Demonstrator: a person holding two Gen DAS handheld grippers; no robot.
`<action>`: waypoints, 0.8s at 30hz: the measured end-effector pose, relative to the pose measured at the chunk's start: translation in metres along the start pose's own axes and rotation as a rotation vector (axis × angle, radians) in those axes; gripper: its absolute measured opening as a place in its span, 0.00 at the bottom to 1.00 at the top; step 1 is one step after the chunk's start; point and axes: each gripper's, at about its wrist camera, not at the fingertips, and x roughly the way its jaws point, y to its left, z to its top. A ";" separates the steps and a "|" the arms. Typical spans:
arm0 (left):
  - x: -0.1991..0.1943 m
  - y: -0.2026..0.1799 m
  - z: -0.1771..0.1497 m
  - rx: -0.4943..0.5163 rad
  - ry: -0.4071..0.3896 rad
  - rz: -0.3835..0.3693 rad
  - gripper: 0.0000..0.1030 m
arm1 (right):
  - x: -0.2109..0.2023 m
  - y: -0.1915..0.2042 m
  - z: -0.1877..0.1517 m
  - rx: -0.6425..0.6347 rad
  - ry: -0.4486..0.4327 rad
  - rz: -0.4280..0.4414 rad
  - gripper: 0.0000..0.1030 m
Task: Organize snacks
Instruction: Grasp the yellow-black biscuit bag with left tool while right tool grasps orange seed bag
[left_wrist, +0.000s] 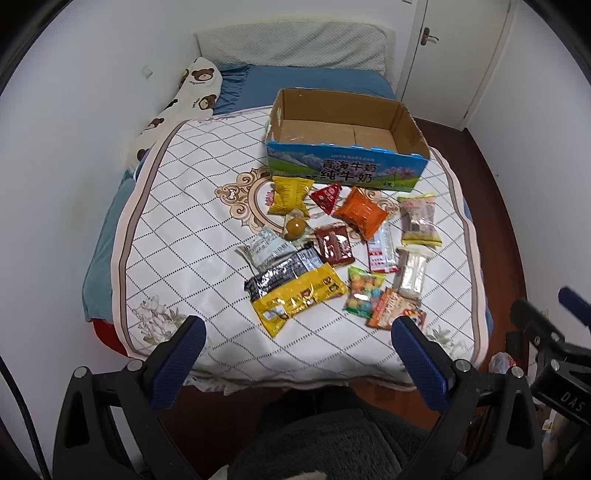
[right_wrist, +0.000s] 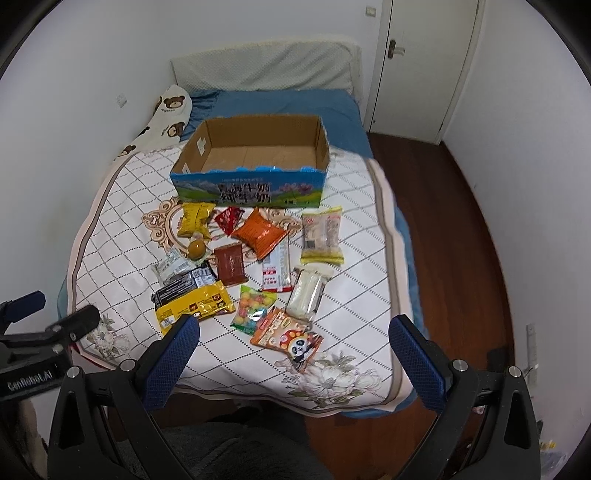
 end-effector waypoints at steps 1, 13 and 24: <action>0.008 0.003 0.002 0.002 -0.001 0.021 1.00 | 0.009 -0.001 0.000 0.008 0.017 0.010 1.00; 0.166 0.002 0.018 0.318 0.144 0.137 1.00 | 0.173 -0.016 -0.007 0.134 0.241 0.085 1.00; 0.295 -0.043 -0.002 0.831 0.369 0.096 1.00 | 0.255 -0.021 -0.020 0.176 0.397 0.090 1.00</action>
